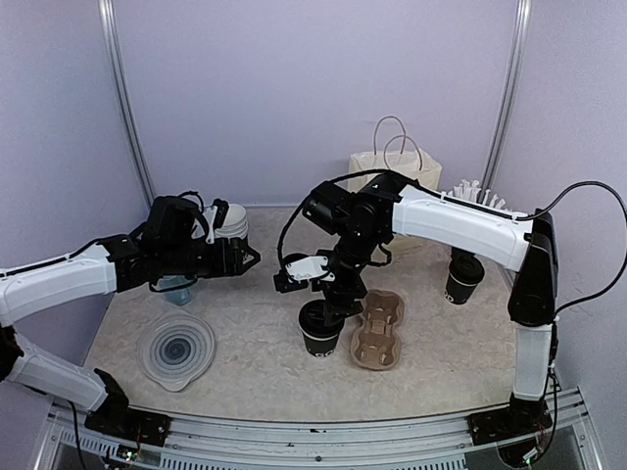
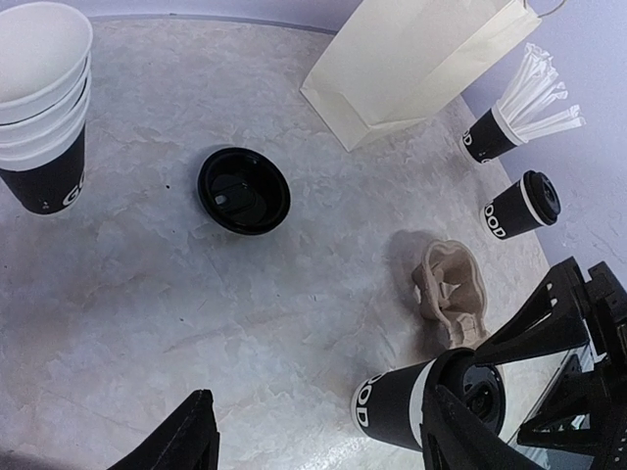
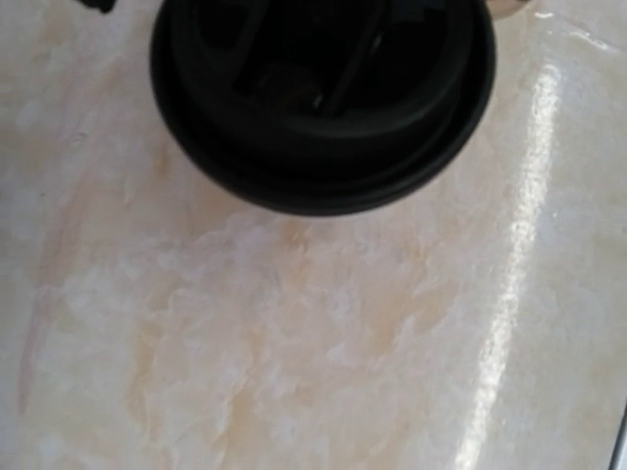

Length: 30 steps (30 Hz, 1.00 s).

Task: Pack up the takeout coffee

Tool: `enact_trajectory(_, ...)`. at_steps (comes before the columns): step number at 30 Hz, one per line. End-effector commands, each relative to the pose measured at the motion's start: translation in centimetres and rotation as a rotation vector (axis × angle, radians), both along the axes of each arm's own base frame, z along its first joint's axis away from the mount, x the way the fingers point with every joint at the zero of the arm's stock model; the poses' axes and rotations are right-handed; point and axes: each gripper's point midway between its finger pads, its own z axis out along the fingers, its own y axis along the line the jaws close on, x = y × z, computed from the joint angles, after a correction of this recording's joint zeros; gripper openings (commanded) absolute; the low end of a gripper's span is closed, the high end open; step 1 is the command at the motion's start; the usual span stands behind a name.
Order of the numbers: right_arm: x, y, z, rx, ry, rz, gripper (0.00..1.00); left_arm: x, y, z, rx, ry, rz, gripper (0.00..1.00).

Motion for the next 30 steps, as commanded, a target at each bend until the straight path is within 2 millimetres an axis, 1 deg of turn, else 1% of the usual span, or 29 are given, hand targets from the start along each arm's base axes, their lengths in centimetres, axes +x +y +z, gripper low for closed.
enact_trajectory(1,-0.5,0.2,2.8,0.061,-0.008,0.007,0.87,-0.6,-0.8,0.3,-0.072,0.018,-0.034,0.7)
enact_trajectory(4,0.6,-0.9,5.2,0.15,0.025,-0.058,0.86,-2.0,-2.2,0.4,-0.152,0.063,-0.096,0.7)
enact_trajectory(5,1.8,-1.5,5.6,0.184,0.041,-0.109,0.86,-2.5,-2.7,0.4,-0.173,0.081,-0.117,0.7)
enact_trajectory(7,3.2,-2.8,5.7,0.23,0.072,-0.19,0.85,-3.6,-3.9,0.0,-0.203,0.125,-0.154,0.7)
enact_trajectory(9,4.3,-4.1,4.9,0.258,0.107,-0.274,0.84,-4.8,-5.4,-0.2,-0.216,0.15,-0.199,0.7)
enact_trajectory(10,4.7,-4.6,4.5,0.279,0.134,-0.314,0.83,-5.3,-6.1,-0.7,-0.215,0.168,-0.216,0.7)
enact_trajectory(11,5.0,-5.3,3.7,0.285,0.17,-0.362,0.81,-5.8,-6.7,-0.9,-0.215,0.181,-0.231,0.7)
enact_trajectory(13,5.2,-6.2,2.5,0.302,0.231,-0.424,0.78,-6.3,-7.7,-2.3,-0.195,0.218,-0.245,0.69)
enact_trajectory(16,4.7,-7.1,0.9,0.308,0.32,-0.465,0.75,-6.6,-8.8,-3.7,-0.185,0.256,-0.254,0.66)
enact_trajectory(21,2.7,-6.6,-0.7,0.312,0.477,-0.448,0.72,-7.1,-9.7,-4.7,-0.196,0.284,-0.28,0.62)
enact_trajectory(22,2.6,-6.5,-1.0,0.312,0.498,-0.447,0.72,-7.0,-10.1,-4.3,-0.213,0.269,-0.287,0.61)
enact_trajectory(25,2.7,-5.9,-1.4,0.314,0.539,-0.447,0.67,-6.8,-10.2,-4.6,-0.215,0.269,-0.288,0.6)
enact_trajectory(30,3.3,-4.9,-1.5,0.317,0.583,-0.453,0.62,-6.6,-10.8,-5.2,-0.22,0.281,-0.3,0.56)
